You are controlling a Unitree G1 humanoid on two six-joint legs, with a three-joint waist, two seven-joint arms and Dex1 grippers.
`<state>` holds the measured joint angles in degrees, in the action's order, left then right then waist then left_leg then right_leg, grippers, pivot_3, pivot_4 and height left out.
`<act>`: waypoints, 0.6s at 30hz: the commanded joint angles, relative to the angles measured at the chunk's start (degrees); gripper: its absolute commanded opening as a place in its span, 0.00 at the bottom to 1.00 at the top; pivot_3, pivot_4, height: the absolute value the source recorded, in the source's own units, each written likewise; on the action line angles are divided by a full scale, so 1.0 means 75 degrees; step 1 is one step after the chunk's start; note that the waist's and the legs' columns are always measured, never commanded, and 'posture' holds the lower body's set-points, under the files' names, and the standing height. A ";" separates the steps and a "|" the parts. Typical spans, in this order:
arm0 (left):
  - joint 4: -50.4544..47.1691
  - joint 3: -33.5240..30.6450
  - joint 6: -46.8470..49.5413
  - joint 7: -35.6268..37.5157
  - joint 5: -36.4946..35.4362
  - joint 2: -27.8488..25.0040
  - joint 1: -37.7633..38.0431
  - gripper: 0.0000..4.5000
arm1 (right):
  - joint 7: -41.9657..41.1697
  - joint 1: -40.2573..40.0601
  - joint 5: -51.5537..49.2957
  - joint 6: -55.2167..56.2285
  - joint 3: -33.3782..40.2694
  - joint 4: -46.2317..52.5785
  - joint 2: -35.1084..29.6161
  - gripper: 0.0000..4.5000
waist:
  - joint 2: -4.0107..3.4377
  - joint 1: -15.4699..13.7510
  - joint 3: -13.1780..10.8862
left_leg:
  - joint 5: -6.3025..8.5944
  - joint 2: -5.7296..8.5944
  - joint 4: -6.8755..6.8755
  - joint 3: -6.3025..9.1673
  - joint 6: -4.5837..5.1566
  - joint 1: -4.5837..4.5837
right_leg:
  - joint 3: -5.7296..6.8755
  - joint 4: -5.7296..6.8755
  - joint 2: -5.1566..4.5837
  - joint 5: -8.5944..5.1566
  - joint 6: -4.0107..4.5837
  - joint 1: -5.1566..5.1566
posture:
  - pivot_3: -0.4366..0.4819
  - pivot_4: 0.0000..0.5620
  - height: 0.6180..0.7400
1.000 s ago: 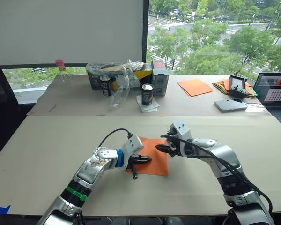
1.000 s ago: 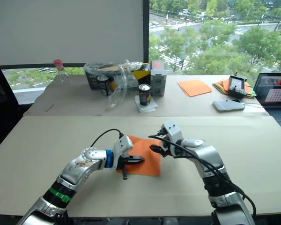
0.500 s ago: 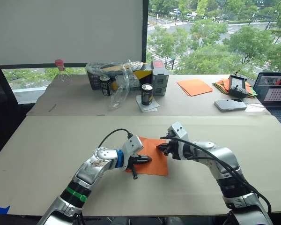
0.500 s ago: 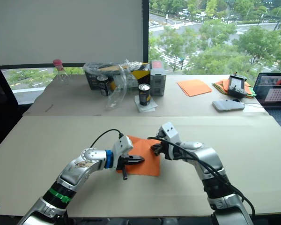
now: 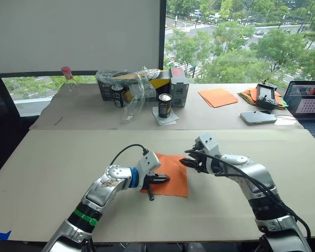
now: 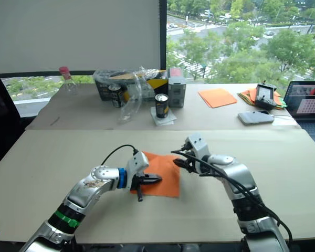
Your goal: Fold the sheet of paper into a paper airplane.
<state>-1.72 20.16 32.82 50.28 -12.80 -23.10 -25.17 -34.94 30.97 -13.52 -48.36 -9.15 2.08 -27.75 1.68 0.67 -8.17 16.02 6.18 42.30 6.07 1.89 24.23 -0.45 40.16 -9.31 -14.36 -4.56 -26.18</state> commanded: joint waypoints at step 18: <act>-0.0964 -0.2051 0.1562 -0.0278 -0.1628 -0.0245 -0.0019 0.00 | -0.0424 0.0134 0.0002 0.0078 0.0180 0.0211 -0.0183 0.59 | 0.0000 0.0046 -0.0004 | -0.0002 -0.0003 -0.0009 0.0001 -0.0004 0.0016 | 0.0000 0.0001 0.0004 0.0000 0.0000 -0.0024 | 0.48 0.27 0.43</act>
<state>-6.67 6.28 43.90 47.78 -23.88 -23.84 -24.84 -38.18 31.62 -12.58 -47.45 -9.65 0.93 -28.68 1.68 1.02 -8.19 16.01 6.16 42.22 6.09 1.86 24.35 -0.46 40.16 -9.28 -14.36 -4.56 -26.36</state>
